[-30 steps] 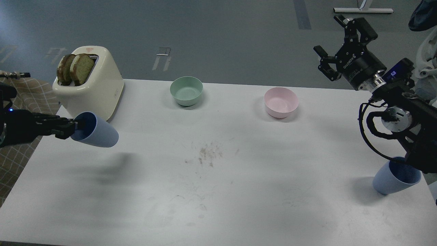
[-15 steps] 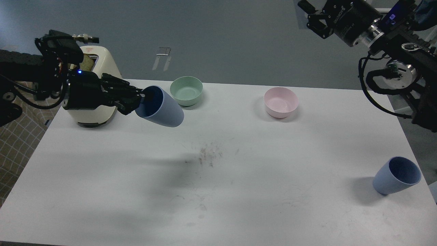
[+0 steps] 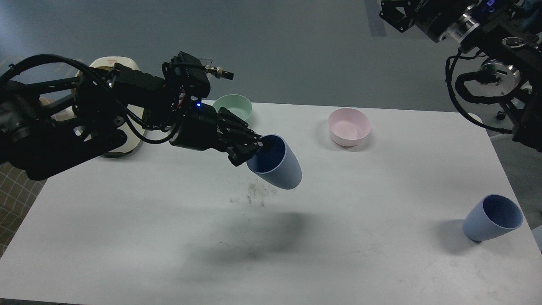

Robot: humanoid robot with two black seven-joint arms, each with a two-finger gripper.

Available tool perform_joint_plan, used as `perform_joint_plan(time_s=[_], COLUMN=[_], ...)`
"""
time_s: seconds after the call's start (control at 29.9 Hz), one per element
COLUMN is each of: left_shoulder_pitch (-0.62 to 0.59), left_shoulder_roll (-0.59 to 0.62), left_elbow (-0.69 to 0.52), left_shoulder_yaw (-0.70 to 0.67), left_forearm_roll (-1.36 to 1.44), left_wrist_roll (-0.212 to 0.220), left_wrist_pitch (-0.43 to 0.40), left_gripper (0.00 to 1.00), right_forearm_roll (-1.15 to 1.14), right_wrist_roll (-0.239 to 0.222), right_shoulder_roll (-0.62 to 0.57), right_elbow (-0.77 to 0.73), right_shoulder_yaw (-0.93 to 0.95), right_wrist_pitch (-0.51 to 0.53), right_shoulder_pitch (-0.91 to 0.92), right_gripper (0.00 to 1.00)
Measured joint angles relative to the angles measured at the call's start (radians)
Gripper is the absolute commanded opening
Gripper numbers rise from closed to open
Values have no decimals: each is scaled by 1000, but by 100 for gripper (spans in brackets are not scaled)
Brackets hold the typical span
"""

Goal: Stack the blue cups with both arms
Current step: 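Lift the blue cup with the left gripper and carry it toward the table center, then set the blue cup upright on the table center and open the left gripper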

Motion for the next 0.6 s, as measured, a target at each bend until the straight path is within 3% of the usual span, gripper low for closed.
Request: perform_joint_plan(time_s=[0.27, 0.6], left_shoulder_pitch=[-26, -118], left_shoulder_roll=[-192, -425], left_elbow=[114, 313], left_shoulder_yaw=[29, 194], left_forearm_roll=[38, 47], left_wrist_roll=[22, 32], left_wrist_pitch=[0, 0], left_gripper=[0, 0], right_forearm_roll=[0, 0], right_wrist_roll=[0, 0], right_shoulder_roll=[22, 28], right_elbow=[-9, -11], right_shoulder_yaw=[-28, -43], right_wrist_pitch=[0, 0], right_shoulder_pitch=[33, 38], right_gripper=[100, 100])
